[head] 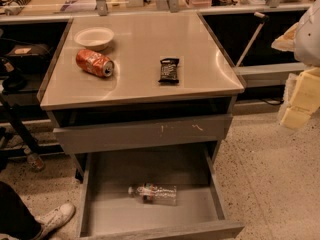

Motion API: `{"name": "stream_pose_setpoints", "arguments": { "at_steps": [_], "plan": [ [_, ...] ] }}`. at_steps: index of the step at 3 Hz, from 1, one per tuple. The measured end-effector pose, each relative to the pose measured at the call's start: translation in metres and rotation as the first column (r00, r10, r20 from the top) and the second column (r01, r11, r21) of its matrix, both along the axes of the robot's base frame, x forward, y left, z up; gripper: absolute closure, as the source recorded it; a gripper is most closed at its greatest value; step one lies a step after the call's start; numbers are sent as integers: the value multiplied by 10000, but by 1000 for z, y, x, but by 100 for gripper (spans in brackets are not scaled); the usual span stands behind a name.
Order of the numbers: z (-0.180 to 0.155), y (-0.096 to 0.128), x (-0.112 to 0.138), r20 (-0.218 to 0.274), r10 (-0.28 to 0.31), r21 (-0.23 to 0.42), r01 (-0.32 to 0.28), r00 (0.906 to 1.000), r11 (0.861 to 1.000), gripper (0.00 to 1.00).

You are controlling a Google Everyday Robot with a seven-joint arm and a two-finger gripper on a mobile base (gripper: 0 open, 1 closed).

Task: Pick water bottle from middle drawer and place on counter

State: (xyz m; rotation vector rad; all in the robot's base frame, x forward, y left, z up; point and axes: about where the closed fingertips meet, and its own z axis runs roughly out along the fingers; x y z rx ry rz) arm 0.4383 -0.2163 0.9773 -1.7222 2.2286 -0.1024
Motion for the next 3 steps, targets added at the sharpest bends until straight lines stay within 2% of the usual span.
{"name": "stream_pose_setpoints", "arguments": {
  "at_steps": [1,2,3],
  "plan": [
    [0,0,0,-1,0,1,0,10000,10000,0],
    [-29,16,-12,-370,-65,372,78,9993,9993,0],
    [-88,57,-31,-1117,-125,1237,264,9937,9920,0]
  ]
}}
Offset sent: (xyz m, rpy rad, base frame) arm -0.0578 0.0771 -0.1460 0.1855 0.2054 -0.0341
